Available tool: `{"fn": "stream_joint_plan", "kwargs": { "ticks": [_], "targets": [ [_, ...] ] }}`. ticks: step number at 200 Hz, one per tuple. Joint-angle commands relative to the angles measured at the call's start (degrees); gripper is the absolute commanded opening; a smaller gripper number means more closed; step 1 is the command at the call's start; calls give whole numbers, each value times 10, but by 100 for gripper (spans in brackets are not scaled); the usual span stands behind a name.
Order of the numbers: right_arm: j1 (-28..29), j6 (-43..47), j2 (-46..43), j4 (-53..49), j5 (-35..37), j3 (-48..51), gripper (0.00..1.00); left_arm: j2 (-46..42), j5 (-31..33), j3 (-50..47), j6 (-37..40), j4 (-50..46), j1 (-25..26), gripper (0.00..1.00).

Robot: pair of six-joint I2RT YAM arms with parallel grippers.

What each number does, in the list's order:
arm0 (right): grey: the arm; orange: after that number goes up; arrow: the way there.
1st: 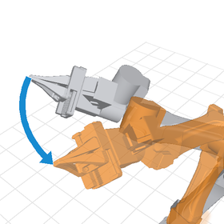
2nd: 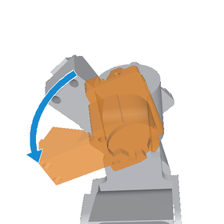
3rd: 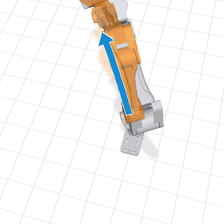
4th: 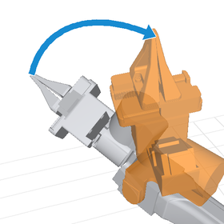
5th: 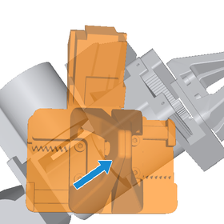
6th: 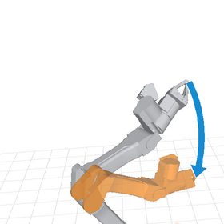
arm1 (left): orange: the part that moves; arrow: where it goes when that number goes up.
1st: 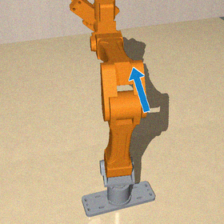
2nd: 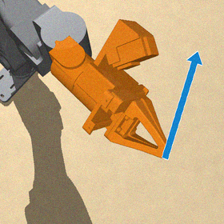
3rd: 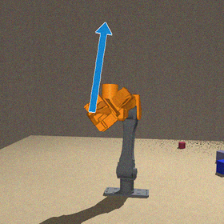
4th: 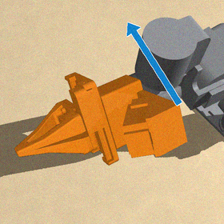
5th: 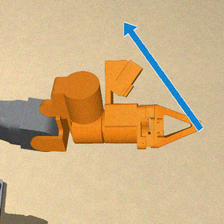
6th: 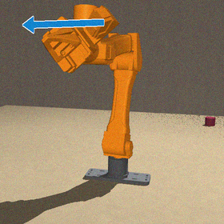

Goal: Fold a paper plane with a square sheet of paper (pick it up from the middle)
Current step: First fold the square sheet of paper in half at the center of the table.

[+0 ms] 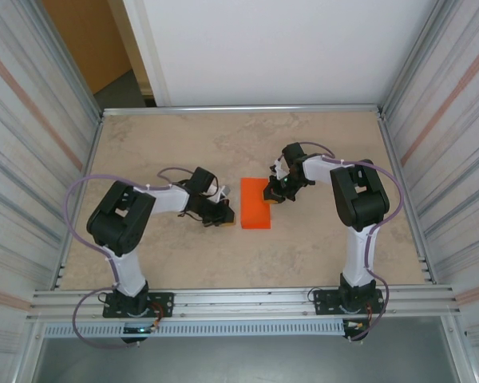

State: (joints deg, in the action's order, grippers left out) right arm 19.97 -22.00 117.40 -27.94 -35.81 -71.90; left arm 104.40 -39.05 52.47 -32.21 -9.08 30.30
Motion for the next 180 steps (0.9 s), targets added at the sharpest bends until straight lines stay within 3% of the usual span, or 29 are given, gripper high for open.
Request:
{"fn": "stream_joint_plan", "kwargs": {
  "ticks": [1,34,68,122,180],
  "targets": [
    [7,-11,77,-57,167,42,0,-28,18,22,-23,26,19,0],
    [7,-11,75,-58,166,42,0,40,29,102,-30,27,59,0],
    [7,-10,73,-59,166,40,0,89,22,129,-31,22,65,0],
    [7,-14,77,-62,168,34,0,77,10,35,-12,27,64,0],
    [9,-19,78,-63,169,28,0,-20,40,-62,34,-51,64,0]
  ]
}}
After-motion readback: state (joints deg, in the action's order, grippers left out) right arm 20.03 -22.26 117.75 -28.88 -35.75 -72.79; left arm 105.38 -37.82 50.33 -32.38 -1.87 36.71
